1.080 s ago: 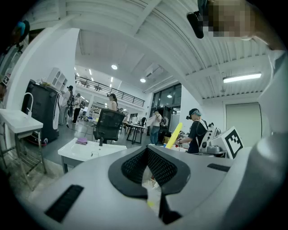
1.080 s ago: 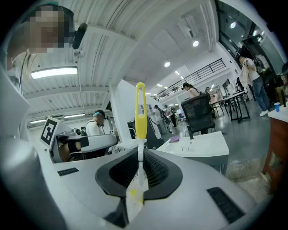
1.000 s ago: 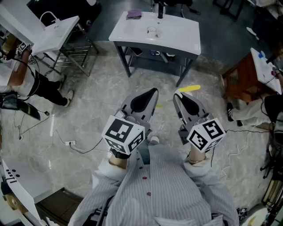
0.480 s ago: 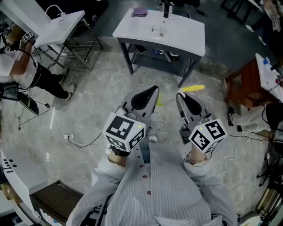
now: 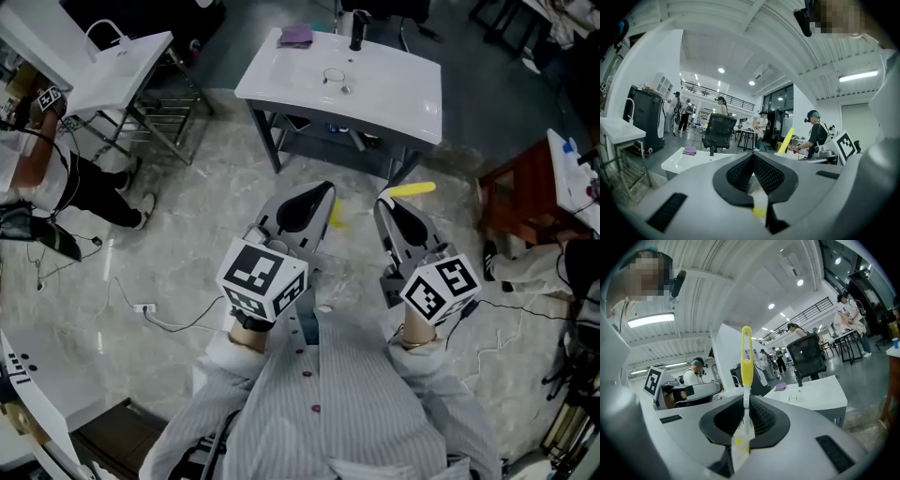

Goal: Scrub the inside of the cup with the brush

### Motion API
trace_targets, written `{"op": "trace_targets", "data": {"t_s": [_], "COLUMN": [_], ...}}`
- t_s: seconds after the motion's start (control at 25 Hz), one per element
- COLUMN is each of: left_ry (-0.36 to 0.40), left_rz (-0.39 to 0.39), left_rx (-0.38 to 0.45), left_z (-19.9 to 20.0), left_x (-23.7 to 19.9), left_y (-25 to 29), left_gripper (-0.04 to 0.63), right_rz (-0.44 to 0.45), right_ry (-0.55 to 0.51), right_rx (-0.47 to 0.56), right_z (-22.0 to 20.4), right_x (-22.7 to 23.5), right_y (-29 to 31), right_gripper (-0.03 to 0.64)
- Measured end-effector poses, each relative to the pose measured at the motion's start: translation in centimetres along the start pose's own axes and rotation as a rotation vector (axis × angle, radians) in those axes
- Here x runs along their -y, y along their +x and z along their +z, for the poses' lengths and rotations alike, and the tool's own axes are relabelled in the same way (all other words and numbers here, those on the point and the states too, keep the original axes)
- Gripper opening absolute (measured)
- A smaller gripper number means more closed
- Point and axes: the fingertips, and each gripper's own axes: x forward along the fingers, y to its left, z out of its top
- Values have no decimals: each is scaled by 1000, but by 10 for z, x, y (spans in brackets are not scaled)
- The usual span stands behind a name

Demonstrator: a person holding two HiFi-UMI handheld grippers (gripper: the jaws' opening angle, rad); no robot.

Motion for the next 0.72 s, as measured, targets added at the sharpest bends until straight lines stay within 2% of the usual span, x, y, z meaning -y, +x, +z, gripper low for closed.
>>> {"op": "trace_targets", "data": {"t_s": [0.48,0.72], "left_ry": [20,10], "left_rz": [-75,-101], "left_rx": [-23,-29], "left_z": [38,45], "left_x": [-139,-194], "left_y": [104,130], "left_gripper": [9,9], "right_rz": [-98,-128], "right_ry": [11,16], "right_rx": [31,29], "right_z": [52,65], "right_x": [73,89], "right_y": [145,201], "right_gripper": [58,58]}}
